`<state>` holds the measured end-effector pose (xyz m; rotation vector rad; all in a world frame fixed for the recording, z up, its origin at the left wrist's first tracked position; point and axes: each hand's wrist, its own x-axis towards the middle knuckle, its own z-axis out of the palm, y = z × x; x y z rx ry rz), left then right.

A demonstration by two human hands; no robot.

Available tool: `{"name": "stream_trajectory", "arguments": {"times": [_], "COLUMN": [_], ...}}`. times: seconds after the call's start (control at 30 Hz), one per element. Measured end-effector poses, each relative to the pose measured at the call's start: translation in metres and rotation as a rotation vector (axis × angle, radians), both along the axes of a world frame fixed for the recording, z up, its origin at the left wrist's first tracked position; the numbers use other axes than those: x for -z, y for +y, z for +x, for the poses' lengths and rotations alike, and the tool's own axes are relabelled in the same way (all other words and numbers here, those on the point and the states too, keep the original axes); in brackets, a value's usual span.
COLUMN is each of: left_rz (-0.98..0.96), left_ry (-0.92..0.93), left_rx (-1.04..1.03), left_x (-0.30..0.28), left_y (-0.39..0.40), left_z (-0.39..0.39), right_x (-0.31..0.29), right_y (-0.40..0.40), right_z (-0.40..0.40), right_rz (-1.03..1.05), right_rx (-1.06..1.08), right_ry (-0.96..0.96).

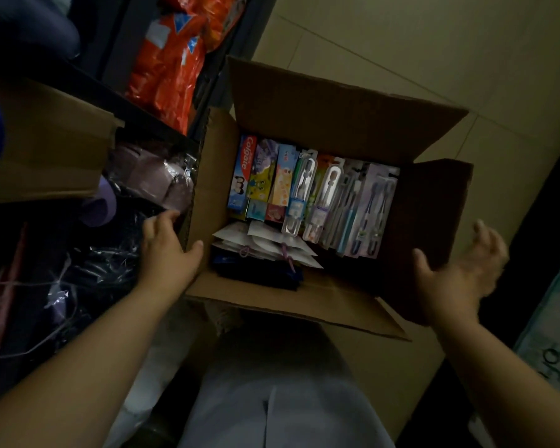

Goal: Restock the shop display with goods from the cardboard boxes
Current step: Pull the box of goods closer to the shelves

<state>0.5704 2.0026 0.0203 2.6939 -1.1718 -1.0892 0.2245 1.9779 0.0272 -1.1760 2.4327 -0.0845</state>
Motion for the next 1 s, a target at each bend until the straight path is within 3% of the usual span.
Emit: {"name": "stream_trajectory", "arguments": {"times": [0.1,0.17,0.3,0.47,0.6,0.8,1.0], "left_rz": [0.097,0.172,0.227,0.221,0.229,0.139,0.137], "left_ry": [0.031,0.080,-0.006,-0.072,-0.169,-0.169,-0.189], "left_rx": [-0.032,-0.063,0.111,0.094,0.251,0.377,0.431], "left_x": [0.025,0.042,0.065,0.082,0.079,0.053,-0.045], "left_y": [-0.018,-0.028,-0.041,-0.054,-0.059,-0.073,-0.072], "left_z": [0.004,0.006,0.009,0.019,0.008,-0.002,-0.008], "right_x": [0.015,0.026,0.048,0.063,0.066,0.038,-0.052], "right_y": [-0.012,-0.017,-0.024,-0.034,-0.041,-0.056,-0.054], "right_z": [-0.025,-0.033,-0.036,-0.042,-0.048,-0.060,-0.074], "right_rz": [0.156,0.320,0.426,0.605,0.653,0.549,0.552], "right_rx": [0.245,0.261,0.091,-0.020,-0.114,-0.165,-0.161], "right_ry": [-0.203,-0.309,-0.256,-0.151,-0.137,-0.150,-0.121]}}
